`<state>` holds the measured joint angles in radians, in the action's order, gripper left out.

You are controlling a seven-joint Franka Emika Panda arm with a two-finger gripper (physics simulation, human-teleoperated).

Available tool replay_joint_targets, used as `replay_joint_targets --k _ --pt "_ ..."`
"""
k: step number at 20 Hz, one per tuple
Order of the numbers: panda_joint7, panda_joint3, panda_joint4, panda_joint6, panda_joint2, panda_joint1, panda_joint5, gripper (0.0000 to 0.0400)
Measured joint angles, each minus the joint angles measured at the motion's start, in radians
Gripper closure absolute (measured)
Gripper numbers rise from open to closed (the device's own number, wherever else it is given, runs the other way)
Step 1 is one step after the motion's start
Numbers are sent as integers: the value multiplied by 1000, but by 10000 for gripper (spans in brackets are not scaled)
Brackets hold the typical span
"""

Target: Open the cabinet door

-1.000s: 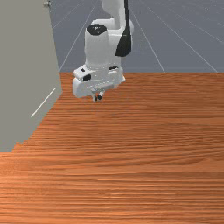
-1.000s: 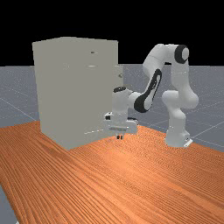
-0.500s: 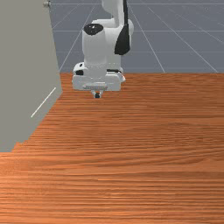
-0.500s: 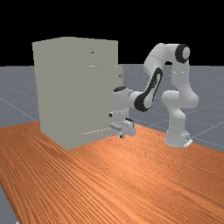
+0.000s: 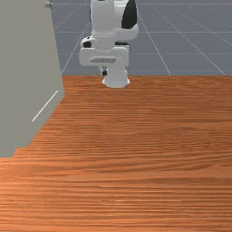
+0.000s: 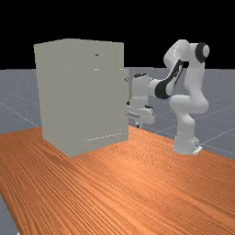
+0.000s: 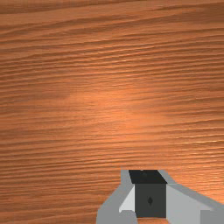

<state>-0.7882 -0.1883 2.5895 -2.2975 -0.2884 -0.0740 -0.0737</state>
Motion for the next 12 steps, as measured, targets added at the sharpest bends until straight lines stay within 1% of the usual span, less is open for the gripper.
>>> replay_joint_targets --k 4,8,9,12 --pt "-31 18 113 15 -233 29 -32 400" --pt "-80 54 255 23 -561 78 -54 400" --pt "-92 58 270 24 -611 100 -65 400" --pt "-106 57 292 50 -701 159 -95 400"
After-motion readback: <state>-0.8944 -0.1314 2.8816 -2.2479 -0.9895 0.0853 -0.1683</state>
